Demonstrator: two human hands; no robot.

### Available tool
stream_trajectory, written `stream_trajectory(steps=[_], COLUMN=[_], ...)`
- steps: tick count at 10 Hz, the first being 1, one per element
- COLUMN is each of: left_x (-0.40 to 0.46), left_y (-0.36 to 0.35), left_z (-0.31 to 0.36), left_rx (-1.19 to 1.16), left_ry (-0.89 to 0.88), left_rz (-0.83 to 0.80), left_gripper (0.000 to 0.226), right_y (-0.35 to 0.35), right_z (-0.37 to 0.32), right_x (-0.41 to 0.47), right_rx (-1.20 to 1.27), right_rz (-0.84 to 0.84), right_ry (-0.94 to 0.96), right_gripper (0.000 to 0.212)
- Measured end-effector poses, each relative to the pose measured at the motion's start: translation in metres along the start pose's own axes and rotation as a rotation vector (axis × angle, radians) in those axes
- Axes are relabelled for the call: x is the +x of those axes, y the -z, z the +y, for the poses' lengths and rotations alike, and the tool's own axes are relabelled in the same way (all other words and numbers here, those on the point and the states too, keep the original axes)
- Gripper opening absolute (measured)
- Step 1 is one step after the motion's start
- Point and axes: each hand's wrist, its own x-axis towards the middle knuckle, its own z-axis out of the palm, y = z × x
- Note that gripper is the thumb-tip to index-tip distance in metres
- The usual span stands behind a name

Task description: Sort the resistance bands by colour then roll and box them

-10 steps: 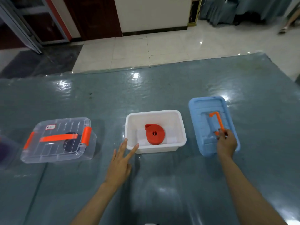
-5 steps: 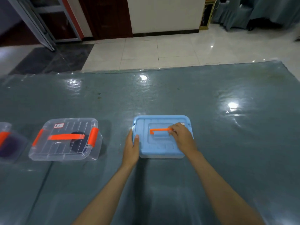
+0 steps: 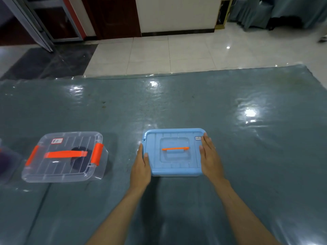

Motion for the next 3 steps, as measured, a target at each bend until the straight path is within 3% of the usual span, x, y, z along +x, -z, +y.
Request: stream_trajectory(steps=[2, 3], left_x=[0.006, 0.004], left_y=[0.020, 0.046], left_z=[0.007, 0.007], left_rx=[0.157, 0.259], left_ry=[-0.015, -0.099], left_rz=[-0.169, -0.184], left_gripper=[0.069, 0.070], right_y=[0.013, 0.030], right_z=[-0.013, -0.035], right_x=[0.005, 0.008], right_rx=[-0.230, -0.328], right_rz=[-0.151, -0.116], right_ry=[-0.030, 0.048], right_gripper=[0.053, 0.050])
